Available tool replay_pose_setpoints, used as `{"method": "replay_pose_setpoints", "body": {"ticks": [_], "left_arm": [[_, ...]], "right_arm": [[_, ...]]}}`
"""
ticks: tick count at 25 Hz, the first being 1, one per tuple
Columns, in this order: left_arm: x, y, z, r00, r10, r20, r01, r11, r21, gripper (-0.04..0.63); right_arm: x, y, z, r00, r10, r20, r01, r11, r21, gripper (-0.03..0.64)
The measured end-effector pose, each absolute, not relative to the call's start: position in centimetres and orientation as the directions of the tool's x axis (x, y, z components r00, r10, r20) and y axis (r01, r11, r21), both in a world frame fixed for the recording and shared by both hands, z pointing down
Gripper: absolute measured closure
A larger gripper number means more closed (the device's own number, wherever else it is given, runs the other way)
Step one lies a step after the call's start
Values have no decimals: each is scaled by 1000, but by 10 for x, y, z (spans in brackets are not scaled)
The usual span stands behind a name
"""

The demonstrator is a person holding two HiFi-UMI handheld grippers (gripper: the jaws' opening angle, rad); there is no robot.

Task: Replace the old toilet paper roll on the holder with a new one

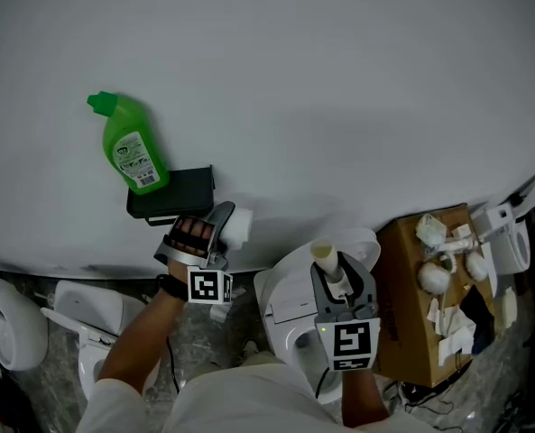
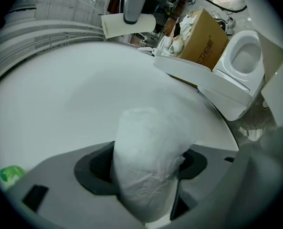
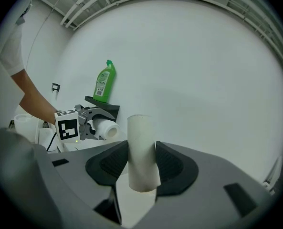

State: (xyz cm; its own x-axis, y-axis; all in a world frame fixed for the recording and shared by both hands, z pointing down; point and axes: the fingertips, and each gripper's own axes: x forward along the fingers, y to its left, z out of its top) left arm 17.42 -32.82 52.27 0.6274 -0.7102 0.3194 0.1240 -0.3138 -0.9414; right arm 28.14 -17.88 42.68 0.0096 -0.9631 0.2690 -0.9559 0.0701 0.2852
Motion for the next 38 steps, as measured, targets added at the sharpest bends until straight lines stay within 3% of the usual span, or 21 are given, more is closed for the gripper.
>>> {"method": "replay_pose_setpoints", "body": {"ticks": [28,38], "left_arm": [[53,-361,522,424,-858,290,5,-318,-948,278],[57,-345,516,442,-802,403,-98,-489,-867,228]], "right_arm": [[252,-187,420,-76,-964,254,-943,152,297,436],[249,-173,414,-54,-967,248,-942,132,308,436]]}}
